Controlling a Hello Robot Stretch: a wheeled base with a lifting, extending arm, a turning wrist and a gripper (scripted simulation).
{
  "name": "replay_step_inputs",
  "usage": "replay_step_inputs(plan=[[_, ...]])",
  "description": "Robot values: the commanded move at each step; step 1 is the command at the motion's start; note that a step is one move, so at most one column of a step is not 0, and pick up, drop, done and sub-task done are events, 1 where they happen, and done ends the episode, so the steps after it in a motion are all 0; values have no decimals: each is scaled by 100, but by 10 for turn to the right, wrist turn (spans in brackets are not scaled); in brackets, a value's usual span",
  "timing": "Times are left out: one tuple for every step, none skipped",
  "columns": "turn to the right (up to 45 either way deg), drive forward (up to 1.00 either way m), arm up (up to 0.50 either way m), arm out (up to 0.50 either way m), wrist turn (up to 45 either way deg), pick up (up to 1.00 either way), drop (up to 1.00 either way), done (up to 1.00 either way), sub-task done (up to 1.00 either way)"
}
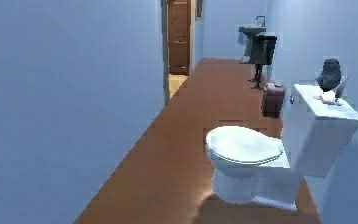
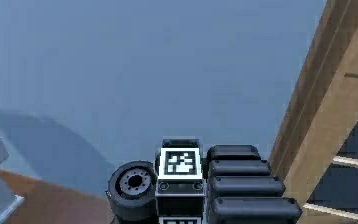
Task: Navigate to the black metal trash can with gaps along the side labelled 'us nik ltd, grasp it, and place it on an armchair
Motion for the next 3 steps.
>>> replay_step_inputs(plan=[[-150, 0, 0, 0, 0, 0, 0, 0, 0], [0, 100, 0, 0, 0, 0, 0, 0, 0], [0, 20, 0, 0, 0, 0, 0, 0, 0]])
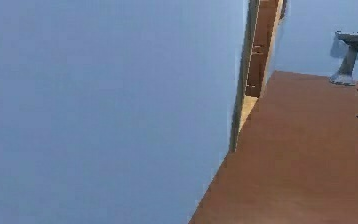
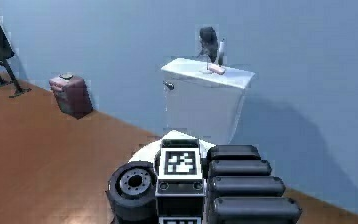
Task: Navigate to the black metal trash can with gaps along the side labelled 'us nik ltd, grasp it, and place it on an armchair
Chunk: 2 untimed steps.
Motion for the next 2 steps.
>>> replay_step_inputs(plan=[[270, 0, 0, 0, 0, 0, 0, 0, 0], [0, 100, 0, 0, 0, 0, 0, 0, 0]])
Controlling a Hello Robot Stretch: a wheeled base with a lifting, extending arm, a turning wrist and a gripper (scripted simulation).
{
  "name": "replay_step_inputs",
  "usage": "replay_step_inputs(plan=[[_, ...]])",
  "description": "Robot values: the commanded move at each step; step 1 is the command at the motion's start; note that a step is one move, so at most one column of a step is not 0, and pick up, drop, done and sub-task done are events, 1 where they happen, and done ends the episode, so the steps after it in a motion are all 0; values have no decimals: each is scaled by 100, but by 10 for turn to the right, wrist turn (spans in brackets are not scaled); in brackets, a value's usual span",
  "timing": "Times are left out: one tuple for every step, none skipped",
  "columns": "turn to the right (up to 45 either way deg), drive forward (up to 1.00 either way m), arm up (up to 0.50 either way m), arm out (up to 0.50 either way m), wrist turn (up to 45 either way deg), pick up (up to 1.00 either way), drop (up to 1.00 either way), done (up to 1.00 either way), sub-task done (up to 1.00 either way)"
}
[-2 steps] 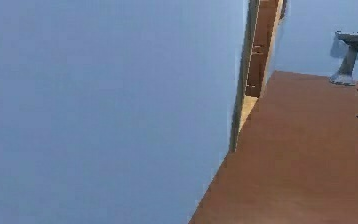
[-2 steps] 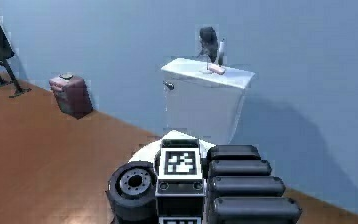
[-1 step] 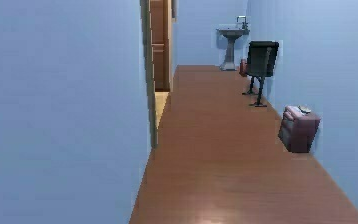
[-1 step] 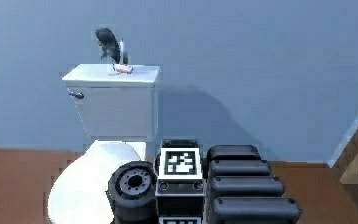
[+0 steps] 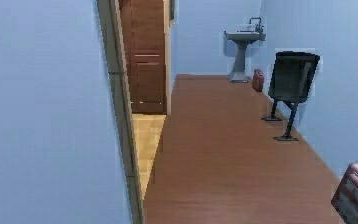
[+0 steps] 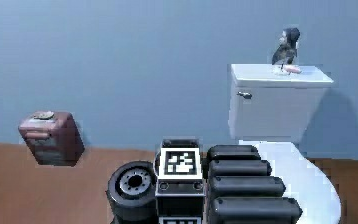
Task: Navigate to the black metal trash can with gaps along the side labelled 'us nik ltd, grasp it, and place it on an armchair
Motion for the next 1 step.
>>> replay_step_inputs(plan=[[30, 0, 0, 0, 0, 0, 0, 0, 0]])
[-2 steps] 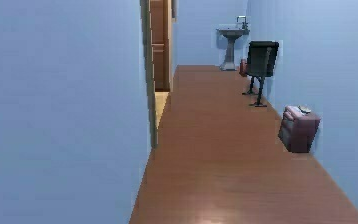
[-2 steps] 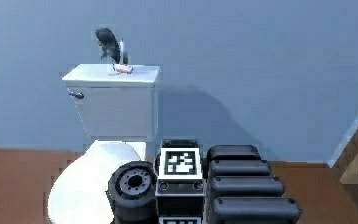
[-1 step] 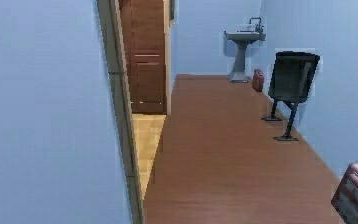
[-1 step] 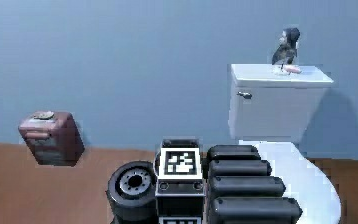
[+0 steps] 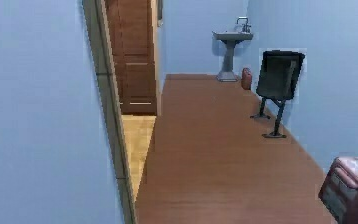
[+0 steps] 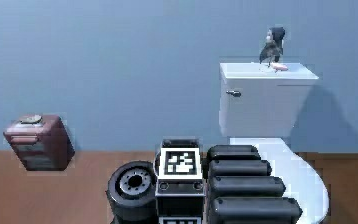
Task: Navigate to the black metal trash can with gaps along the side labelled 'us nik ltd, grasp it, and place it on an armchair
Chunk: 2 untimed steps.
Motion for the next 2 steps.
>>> replay_step_inputs(plan=[[0, 100, 0, 0, 0, 0, 0, 0, 0], [300, 0, 0, 0, 0, 0, 0, 0, 0]])
